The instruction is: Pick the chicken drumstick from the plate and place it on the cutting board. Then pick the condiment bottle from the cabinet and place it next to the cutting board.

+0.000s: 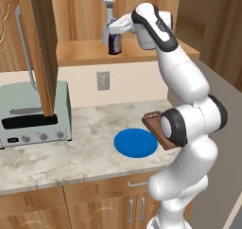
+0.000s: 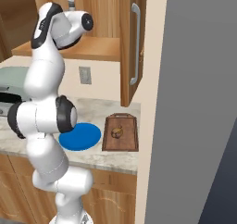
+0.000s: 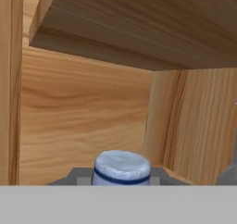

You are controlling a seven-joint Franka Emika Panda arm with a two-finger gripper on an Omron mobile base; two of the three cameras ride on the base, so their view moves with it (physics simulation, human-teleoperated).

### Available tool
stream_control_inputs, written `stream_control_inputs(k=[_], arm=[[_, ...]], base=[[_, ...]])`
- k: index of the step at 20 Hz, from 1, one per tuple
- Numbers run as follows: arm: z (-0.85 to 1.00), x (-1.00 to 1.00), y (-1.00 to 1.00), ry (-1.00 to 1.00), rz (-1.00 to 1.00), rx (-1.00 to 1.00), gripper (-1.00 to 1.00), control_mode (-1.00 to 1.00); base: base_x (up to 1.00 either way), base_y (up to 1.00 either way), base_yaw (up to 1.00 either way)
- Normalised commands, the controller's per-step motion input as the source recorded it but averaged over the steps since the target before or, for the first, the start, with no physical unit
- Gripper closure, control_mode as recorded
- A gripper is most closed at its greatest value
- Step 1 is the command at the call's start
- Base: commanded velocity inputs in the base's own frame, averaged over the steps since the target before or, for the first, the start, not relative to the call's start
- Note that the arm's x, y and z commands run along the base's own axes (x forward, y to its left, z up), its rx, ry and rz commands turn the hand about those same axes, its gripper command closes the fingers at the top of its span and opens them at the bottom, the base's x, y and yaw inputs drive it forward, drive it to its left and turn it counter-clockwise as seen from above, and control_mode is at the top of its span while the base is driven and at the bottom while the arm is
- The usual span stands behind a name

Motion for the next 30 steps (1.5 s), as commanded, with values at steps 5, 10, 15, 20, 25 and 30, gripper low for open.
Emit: stream_control_inputs(k=[5,10,15,20,25,30], arm=[[0.09,-0.21,0.00,0.13,0.00,0.17,1.00,-1.00],[0.11,-0.23,0.00,0.12,-0.01,0.14,1.00,-1.00],[0.18,-0.21,0.00,0.08,-0.01,0.08,1.00,-1.00],[0.24,-0.21,0.00,0.05,0.00,0.01,1.00,-1.00],[0.08,-0.25,0.00,0.00,0.00,0.00,1.00,-1.00],[-0.26,-0.34,0.00,-0.19,0.01,0.00,1.00,-1.00]], base=[[0.00,0.00,0.00],[0.00,0.00,0.00],[0.00,0.00,0.00],[0.00,0.00,0.00],[0.00,0.00,0.00],[0.00,0.00,0.00]])
